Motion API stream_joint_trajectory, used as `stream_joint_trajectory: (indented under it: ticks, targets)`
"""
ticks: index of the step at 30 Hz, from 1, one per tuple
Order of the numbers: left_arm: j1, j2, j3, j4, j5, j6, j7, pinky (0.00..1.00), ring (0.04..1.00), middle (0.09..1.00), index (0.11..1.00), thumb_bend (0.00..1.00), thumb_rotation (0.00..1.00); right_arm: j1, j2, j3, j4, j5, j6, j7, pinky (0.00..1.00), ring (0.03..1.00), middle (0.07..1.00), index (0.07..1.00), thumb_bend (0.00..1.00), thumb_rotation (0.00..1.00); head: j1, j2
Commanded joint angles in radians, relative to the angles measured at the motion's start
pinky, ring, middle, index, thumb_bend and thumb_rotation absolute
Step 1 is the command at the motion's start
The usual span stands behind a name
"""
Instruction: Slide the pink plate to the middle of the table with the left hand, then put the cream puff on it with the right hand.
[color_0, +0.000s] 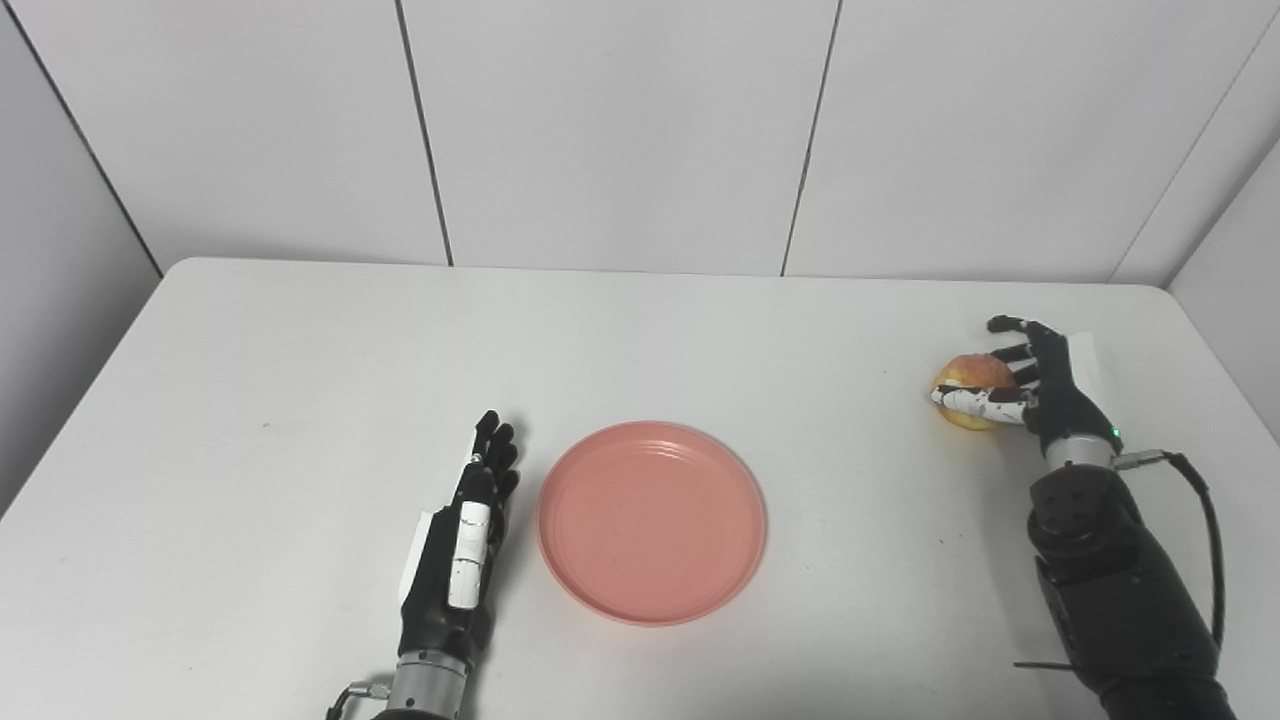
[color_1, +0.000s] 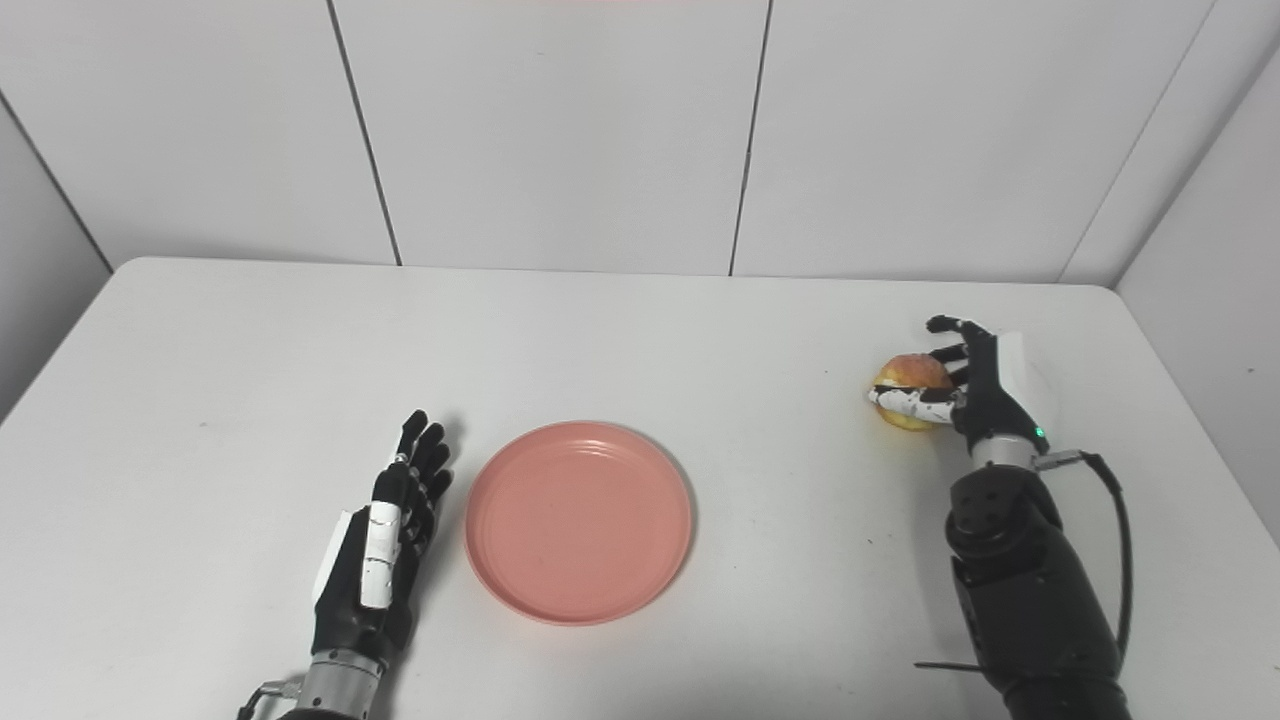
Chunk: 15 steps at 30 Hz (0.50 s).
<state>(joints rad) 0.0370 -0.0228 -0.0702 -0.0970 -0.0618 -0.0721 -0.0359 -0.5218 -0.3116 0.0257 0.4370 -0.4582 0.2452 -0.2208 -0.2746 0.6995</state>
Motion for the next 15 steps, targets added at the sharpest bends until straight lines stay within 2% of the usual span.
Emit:
stream_joint_trajectory:
  ticks: [1, 7, 11, 15]
  targets:
    - [0.014, -0.006, -0.002, 0.0, -0.003, 0.003, -0.006, 1.0, 1.0, 1.0, 1.0, 0.73, 1.0, -0.017, -0.018, 0.005, -0.016, -0.011, 0.004, -0.009, 0.34, 0.419, 0.533, 0.617, 0.52, 0.0, 0.0, 0.001]
    - [0.004, -0.018, 0.007, 0.019, -0.01, -0.007, 0.003, 1.0, 1.0, 1.0, 1.0, 0.74, 1.0, -0.018, -0.019, 0.006, -0.006, -0.015, 0.0, -0.02, 0.29, 0.414, 0.524, 0.597, 0.52, 0.0, 0.003, -0.001]
    - [0.002, -0.025, 0.01, 0.013, -0.013, 0.011, 0.002, 1.0, 1.0, 1.0, 1.0, 0.74, 1.0, -0.015, -0.012, -0.006, -0.006, -0.006, -0.037, -0.051, 0.25, 0.407, 0.514, 0.59, 0.52, 0.0, 0.008, -0.004]
    - [0.003, -0.025, 0.005, 0.008, -0.005, 0.016, -0.004, 1.0, 1.0, 1.0, 1.0, 0.74, 1.0, -0.008, 0.0, -0.024, -0.024, 0.011, -0.088, -0.101, 0.33, 0.41, 0.527, 0.593, 0.52, 0.0, 0.017, -0.003]
